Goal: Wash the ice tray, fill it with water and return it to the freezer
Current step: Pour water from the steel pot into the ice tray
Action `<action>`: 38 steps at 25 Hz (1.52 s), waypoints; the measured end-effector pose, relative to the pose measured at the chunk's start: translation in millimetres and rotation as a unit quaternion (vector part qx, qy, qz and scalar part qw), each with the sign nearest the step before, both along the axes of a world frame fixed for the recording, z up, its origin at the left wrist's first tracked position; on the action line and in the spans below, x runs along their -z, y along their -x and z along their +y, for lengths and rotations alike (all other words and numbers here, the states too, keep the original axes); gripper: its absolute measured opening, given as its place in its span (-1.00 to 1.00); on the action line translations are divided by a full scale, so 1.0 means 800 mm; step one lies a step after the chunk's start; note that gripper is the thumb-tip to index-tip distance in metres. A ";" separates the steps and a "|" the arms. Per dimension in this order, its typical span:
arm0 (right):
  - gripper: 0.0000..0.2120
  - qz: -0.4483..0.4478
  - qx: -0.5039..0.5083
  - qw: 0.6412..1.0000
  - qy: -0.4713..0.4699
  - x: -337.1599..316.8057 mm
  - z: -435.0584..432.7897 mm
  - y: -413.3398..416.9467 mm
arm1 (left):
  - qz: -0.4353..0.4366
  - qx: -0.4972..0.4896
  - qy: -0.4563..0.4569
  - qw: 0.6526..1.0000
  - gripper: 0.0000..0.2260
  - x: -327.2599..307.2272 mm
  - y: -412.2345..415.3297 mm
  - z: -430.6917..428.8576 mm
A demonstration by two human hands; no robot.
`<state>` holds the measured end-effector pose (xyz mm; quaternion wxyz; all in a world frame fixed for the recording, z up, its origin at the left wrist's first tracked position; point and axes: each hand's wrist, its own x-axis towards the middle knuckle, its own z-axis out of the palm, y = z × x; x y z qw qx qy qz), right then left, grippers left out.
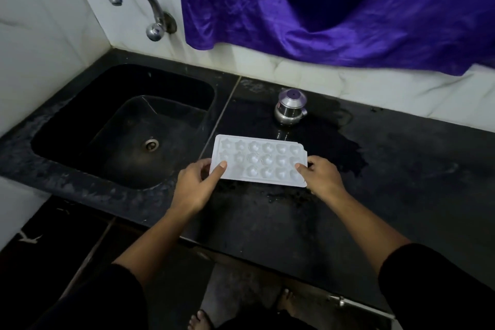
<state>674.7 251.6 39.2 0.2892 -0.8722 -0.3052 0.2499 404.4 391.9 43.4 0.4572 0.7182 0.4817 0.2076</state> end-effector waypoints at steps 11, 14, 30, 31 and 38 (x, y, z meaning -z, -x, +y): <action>-0.50 -0.004 -0.076 0.997 0.015 0.015 0.018 -0.106 | 0.142 -0.061 -0.193 0.969 -0.35 0.082 -0.053 -0.053; -0.57 0.169 0.004 0.973 -0.157 -0.012 0.060 -0.120 | 0.171 -0.059 -0.215 0.960 -0.31 0.081 -0.058 -0.056; -0.75 0.379 0.043 0.884 -0.270 0.005 0.124 -0.151 | 0.220 -0.057 -0.228 0.947 -0.37 0.091 -0.062 -0.051; -0.71 0.388 0.046 0.876 -0.282 0.003 0.117 -0.153 | 0.219 -0.059 -0.228 0.947 -0.38 0.091 -0.063 -0.051; -0.63 0.390 0.068 0.845 -0.360 -0.044 0.046 -0.162 | 0.218 -0.086 -0.224 0.946 -0.39 0.094 -0.065 -0.051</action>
